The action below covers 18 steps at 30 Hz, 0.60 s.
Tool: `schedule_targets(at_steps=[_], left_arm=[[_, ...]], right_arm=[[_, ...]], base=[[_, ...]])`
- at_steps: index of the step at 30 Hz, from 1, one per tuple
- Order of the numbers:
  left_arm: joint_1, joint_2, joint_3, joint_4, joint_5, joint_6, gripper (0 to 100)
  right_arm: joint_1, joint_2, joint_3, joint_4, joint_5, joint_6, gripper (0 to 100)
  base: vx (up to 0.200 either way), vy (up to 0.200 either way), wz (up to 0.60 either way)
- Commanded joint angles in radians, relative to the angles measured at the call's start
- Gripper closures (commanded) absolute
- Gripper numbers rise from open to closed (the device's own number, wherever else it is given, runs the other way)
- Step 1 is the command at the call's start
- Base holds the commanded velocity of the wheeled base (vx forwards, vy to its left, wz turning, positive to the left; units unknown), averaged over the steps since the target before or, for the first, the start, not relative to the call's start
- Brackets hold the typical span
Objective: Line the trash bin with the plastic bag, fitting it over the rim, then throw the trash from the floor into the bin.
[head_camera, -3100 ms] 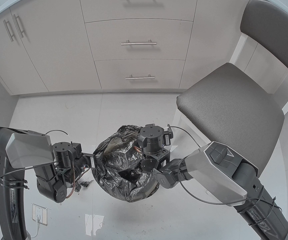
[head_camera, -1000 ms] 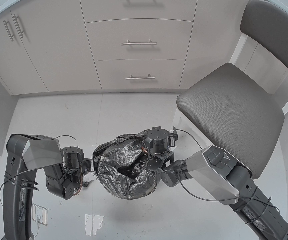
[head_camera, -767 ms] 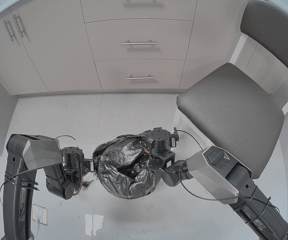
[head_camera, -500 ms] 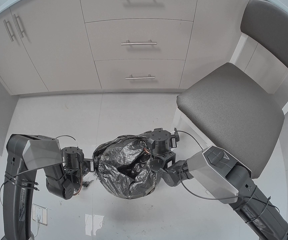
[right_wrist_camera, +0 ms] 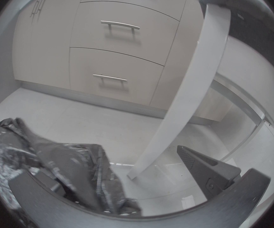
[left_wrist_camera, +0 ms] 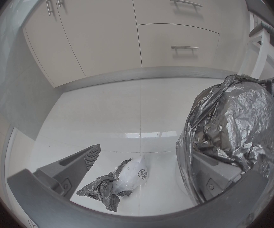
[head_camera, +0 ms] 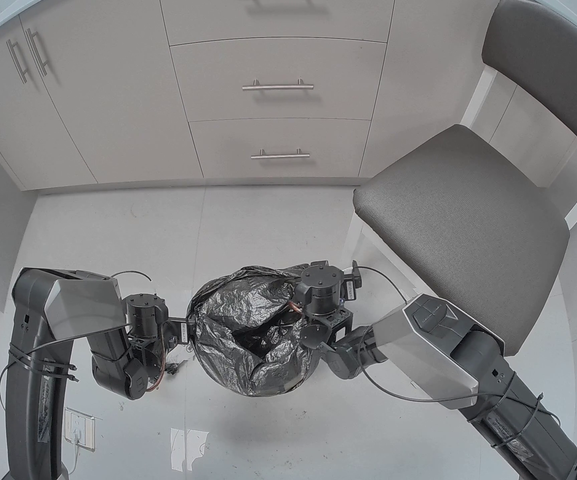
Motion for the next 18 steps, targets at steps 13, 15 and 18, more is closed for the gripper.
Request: schedule_targets(at_steps=[13, 15, 18], left_arm=[[0.001, 0.001, 0.001, 0.0, 0.0, 0.001, 0], [0.001, 0.001, 0.002, 0.0, 0.0, 0.001, 0], [0.001, 0.002, 0.002, 0.0, 0.0, 0.001, 0]], right_arm=[[0.025, -0.102, 0.275, -0.107, 0.002, 0.001, 0], [0.021, -0.102, 0.3, -0.125, 0.002, 0.001, 0], [0.021, -0.101, 0.315, -0.139, 0.002, 0.001, 0]], base=[[0.0, 0.0, 0.0], [0.0, 0.0, 0.0], [0.0, 0.0, 0.0]])
